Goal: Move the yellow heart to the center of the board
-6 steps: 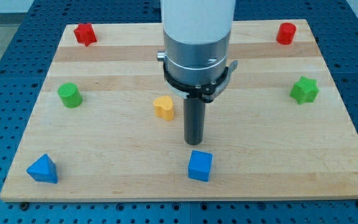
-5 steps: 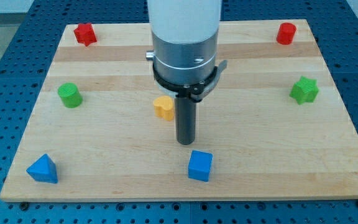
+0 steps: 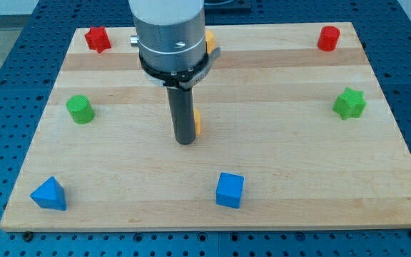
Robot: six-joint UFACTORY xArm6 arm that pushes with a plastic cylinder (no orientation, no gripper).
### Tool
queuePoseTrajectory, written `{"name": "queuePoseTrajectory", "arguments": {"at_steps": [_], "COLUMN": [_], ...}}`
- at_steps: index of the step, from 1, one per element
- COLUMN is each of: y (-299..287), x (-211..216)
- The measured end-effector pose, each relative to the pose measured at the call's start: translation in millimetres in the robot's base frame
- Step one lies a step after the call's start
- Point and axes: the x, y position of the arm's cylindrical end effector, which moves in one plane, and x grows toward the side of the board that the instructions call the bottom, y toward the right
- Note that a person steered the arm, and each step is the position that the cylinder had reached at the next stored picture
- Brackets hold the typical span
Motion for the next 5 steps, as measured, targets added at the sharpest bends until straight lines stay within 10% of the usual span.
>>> {"name": "queuePoseTrajectory", "arguments": {"at_steps": [5], "y": [-30.3], "x": [-53.1]}}
